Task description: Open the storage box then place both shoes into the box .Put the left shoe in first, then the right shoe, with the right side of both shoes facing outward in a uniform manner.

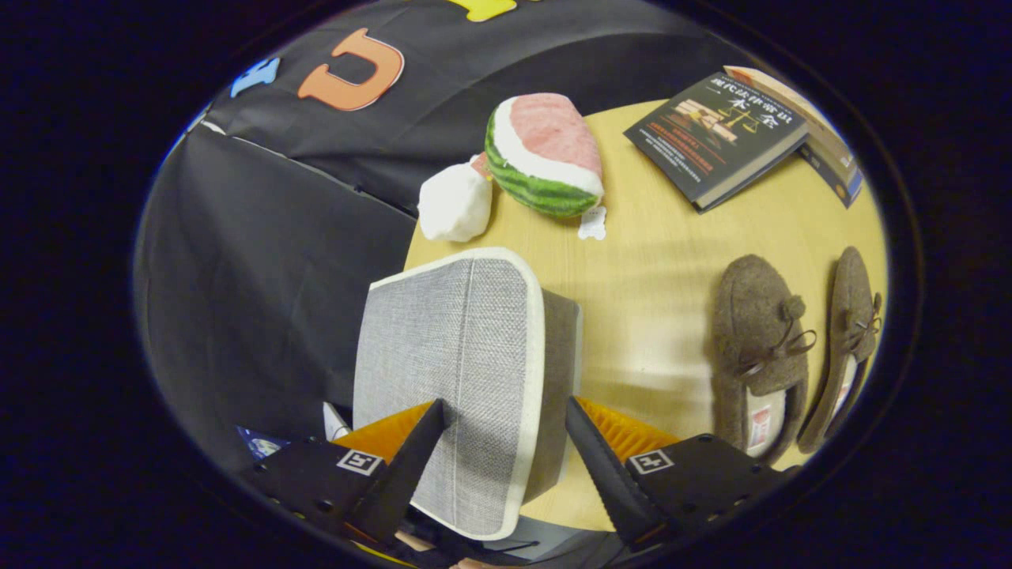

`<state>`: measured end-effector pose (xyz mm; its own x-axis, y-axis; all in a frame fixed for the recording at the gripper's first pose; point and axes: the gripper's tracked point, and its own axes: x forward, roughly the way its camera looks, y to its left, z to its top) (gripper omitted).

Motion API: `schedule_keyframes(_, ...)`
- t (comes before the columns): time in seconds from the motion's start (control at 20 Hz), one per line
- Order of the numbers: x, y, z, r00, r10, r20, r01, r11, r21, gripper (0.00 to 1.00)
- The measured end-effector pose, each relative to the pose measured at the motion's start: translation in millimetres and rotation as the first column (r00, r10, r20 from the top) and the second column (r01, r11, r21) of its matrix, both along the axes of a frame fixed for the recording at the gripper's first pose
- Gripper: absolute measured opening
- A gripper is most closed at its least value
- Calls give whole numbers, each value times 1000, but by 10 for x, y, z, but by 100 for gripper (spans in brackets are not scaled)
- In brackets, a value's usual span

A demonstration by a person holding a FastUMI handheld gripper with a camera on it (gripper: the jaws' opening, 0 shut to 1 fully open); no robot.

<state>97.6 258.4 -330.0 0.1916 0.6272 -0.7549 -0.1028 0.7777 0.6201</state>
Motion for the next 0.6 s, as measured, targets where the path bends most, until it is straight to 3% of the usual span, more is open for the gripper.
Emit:
schedule_keyframes(0.2, -13, 87, 34, 1000, -4, -2, 4, 999, 38, 73)
schedule_keyframes(0.4, -19, 176, 119, 998, 20, 55, -23, 999, 44, 24)
schedule_keyframes(0.55, -46, 154, 143, 999, 20, 38, -22, 999, 44, 8)
schedule_keyframes(0.6, -55, 77, 195, 999, 6, 37, -8, 999, 41, 8)
